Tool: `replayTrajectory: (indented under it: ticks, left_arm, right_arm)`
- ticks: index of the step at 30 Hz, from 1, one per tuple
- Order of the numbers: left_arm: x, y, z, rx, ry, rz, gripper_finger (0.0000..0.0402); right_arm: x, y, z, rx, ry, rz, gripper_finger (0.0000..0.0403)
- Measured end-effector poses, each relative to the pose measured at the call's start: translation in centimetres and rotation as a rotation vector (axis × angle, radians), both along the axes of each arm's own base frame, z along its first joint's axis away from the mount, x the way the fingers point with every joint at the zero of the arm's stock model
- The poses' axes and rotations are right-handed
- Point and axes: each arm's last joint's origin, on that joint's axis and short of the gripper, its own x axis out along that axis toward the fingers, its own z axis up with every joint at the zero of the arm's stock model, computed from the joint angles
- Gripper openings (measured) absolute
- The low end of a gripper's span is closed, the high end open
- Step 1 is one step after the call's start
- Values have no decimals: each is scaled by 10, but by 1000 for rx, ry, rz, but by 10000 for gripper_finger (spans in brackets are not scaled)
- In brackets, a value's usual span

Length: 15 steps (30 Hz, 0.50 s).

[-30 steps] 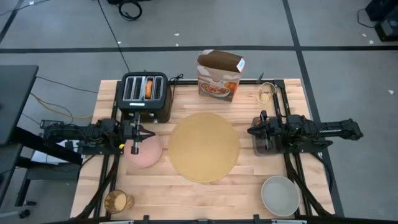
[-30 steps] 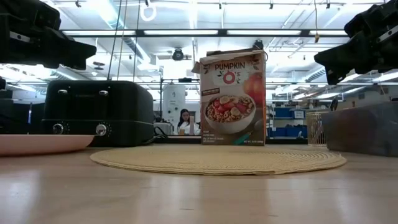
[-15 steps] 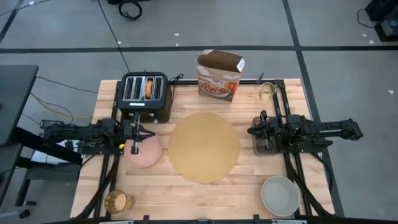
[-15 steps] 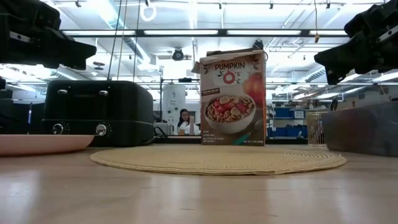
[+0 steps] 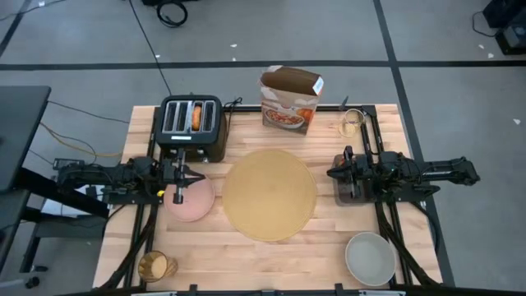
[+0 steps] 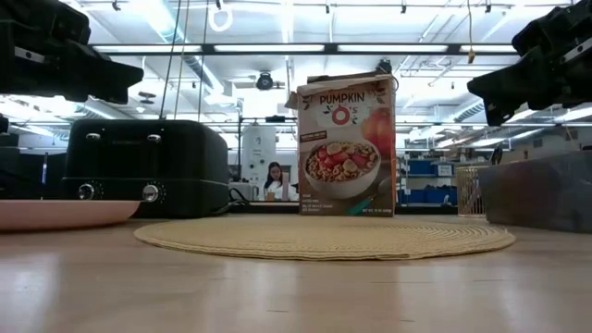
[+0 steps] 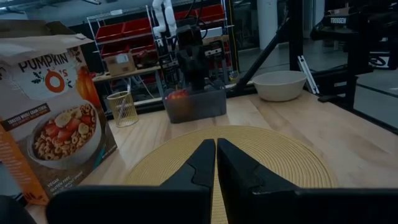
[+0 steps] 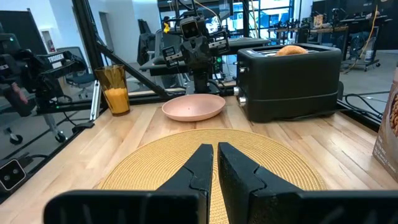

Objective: Arrange a breakfast setting

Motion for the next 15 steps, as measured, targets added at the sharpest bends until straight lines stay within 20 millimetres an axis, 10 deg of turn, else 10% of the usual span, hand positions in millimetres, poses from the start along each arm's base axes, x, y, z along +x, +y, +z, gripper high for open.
replayTrajectory:
  ticks: [15]
  left_arm:
    - [-1,1,9,-265,-92,9,25]
  right_arm:
    - [0,0,0,0,1,0,35]
